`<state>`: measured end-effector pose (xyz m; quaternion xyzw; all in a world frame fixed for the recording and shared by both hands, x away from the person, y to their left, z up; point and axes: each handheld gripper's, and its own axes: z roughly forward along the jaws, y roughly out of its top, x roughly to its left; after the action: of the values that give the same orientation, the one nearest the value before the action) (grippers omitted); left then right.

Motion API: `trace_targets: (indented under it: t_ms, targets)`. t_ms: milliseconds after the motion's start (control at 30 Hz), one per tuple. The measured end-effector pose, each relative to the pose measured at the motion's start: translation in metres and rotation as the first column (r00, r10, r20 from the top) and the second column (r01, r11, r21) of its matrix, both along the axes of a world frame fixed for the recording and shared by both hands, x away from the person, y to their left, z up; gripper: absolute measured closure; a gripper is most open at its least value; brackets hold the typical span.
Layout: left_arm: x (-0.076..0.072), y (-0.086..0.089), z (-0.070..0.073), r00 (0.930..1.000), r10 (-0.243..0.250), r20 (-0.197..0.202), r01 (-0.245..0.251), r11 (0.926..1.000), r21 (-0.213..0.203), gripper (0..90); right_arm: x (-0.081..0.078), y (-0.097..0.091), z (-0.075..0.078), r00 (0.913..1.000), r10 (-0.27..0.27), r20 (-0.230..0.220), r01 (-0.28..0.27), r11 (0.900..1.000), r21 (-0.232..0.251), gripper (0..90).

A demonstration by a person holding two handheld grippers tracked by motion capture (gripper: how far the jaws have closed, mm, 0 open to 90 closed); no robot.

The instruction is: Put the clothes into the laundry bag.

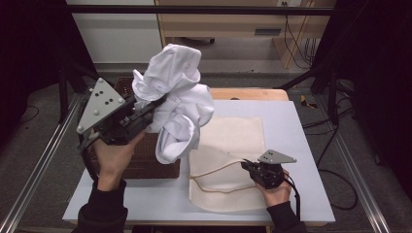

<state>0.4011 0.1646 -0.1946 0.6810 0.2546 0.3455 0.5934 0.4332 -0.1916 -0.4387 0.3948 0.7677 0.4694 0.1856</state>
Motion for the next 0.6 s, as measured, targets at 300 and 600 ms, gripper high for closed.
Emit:
trace_targets:
  t_ms: [300, 600]
  targets:
    - [-0.012, -0.029, -0.019, 0.9944, -0.103, -0.023, 0.103, 0.9946, 0.007, 74.0, 0.006, -0.003, 0.003, 0.9997, -0.023, 0.009, 0.022, 0.9996, 0.017, 87.0]
    - [-0.018, -0.055, -0.046, 0.9842, -0.158, -0.079, 0.16, 0.9869, 0.018, 74.0, 0.013, -0.003, 0.004, 0.9993, -0.037, 0.004, 0.037, 0.9987, 0.034, 87.3]
